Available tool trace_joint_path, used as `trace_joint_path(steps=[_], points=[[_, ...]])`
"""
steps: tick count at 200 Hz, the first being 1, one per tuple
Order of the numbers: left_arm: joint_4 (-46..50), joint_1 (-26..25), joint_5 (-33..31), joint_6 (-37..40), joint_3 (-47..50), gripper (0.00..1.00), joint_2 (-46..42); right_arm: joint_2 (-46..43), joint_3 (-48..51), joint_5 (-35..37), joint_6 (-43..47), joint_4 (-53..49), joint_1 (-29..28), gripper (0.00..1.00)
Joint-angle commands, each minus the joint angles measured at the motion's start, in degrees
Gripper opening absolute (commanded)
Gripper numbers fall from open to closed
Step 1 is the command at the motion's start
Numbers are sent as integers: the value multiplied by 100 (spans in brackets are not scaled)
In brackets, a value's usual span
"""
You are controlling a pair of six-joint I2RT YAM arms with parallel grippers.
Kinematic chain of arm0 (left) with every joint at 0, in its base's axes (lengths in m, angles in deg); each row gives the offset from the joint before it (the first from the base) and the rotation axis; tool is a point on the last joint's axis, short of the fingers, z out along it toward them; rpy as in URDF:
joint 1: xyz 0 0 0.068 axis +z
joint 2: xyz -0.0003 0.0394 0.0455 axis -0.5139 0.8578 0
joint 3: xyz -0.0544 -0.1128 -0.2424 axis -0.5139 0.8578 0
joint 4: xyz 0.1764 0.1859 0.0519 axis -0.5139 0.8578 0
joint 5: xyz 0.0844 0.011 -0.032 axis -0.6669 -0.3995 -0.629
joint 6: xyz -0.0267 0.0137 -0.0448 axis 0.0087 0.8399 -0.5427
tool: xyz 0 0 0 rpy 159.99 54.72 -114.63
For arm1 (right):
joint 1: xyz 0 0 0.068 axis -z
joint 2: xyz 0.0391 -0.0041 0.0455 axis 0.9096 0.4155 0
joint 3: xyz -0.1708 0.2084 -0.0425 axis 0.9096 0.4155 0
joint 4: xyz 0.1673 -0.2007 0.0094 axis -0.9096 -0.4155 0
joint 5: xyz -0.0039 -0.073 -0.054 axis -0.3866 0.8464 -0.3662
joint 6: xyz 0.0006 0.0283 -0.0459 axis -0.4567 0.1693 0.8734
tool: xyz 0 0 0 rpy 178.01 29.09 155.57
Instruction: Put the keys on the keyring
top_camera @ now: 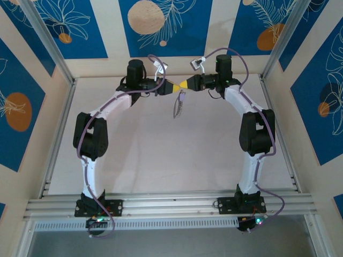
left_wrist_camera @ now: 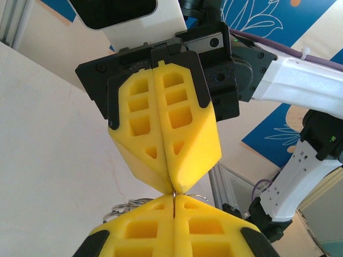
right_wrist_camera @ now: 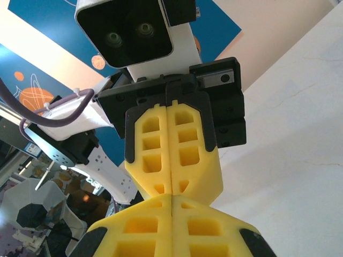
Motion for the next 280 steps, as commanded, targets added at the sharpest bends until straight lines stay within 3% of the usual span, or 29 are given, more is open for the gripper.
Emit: trace_joint_path(steps=[1,33,68,103,163,228,280], points=[[-717,-211,-57,-284,212,0,-261,-85,70,128,-229,211,-46,3],[-1144,-185,-215,-538,344,0,-297,-256,443,295,-960,1195,122,25],[-1405,-171,-387,-693,449,0,-344,-516,1107,540,-2026,2721,441,35],[-1733,-167,-622,-916,562,0,-392,-710,1814,913,-3073,4195,708,38],[-2743,-133,-1075,-1691,825,0,-477,-894,2569,1743,-3701,5237,614,38],[-3588,-131,-1839,-2403,1276,0,-633,-533,2608,2680,-4663,6651,339,39],[-4340,-140,-2575,-3113,1661,0,-730,-289,2491,2999,-4847,7060,135,39]])
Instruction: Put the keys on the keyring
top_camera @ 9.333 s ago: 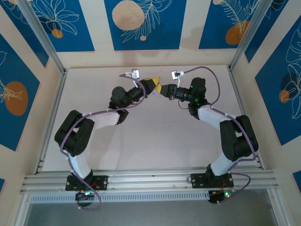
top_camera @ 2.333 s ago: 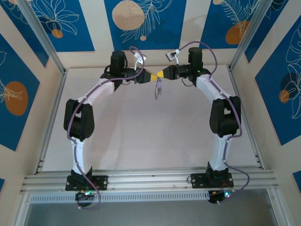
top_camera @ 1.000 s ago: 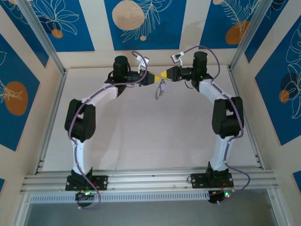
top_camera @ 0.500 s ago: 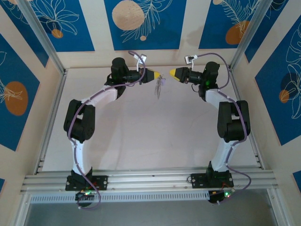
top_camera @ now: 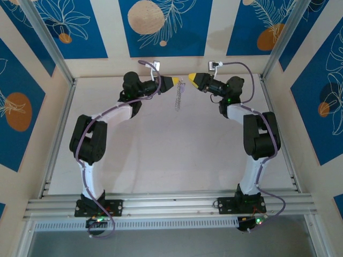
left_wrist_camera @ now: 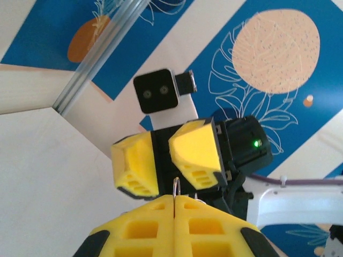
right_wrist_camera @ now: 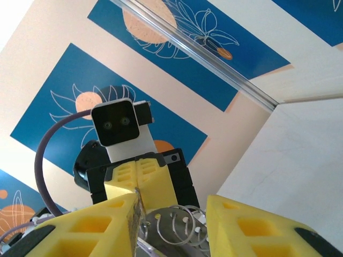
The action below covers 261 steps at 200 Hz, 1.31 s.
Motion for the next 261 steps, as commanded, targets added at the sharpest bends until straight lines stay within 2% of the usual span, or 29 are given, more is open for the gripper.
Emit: trace_joint_path(steps=[1,54,175,191,204,228,261], points=[[-762,15,-478,-456,102,0,-293,125,-144,321,-154,475,-91,39],[-1015,-6,-855,-740,191,0,-328,304,-228,357,-315,884,-231,40],[-1006,-4,-900,-733,122,0,-337,449,-408,80,-320,996,-482,38],[-981,-2,-900,-711,112,0,-337,442,-374,55,-328,1033,-500,33],[-970,-3,-896,-695,90,0,-339,433,-331,45,-359,1085,-500,22],[-966,-5,-892,-694,68,0,-337,402,-260,18,-394,1159,-509,9],[-964,0,-884,-683,51,0,-337,338,-214,-26,-418,1206,-526,0]])
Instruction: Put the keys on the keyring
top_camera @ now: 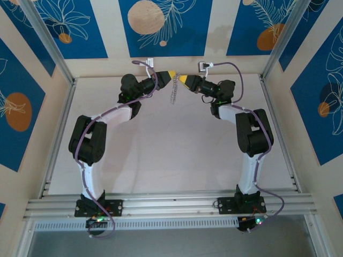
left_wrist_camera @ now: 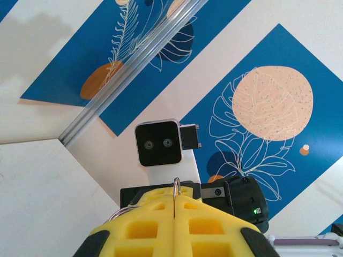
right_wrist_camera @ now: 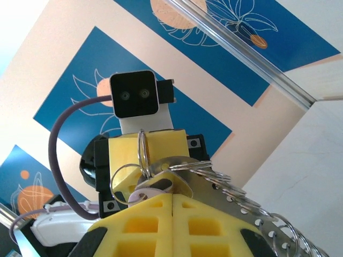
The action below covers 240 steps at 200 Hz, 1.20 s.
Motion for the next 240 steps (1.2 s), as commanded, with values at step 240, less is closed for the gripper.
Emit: trace_joint_path(steps=[240], points=[[-353,-3,10,-16,-168,0,-258,-183,211,-61,75,270,-131,0]])
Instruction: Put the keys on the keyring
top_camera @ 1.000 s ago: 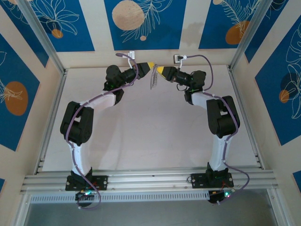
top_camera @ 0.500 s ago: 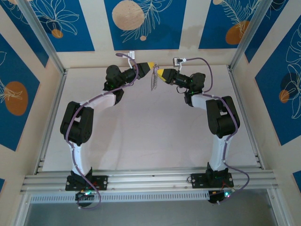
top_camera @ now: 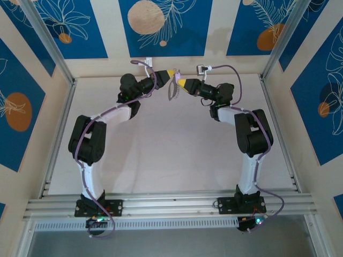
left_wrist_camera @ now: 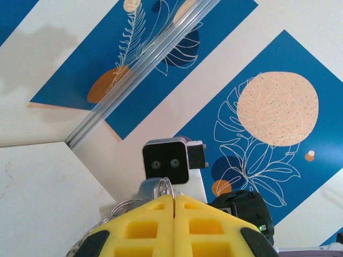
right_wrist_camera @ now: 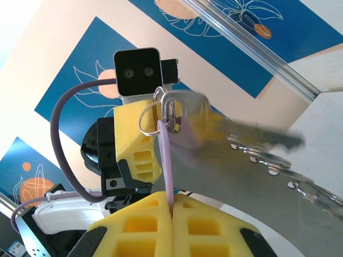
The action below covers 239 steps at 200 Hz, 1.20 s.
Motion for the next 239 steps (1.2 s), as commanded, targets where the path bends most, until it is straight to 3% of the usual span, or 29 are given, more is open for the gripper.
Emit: trace_joint_path(steps=[1,239], points=[[-394,-46,96,-16,-164,0,-254,-177,-55,0,54,26,-53,0],[-447,-46,105,44,-180,0,-267,-307,470,-66,162,26,-114,0]])
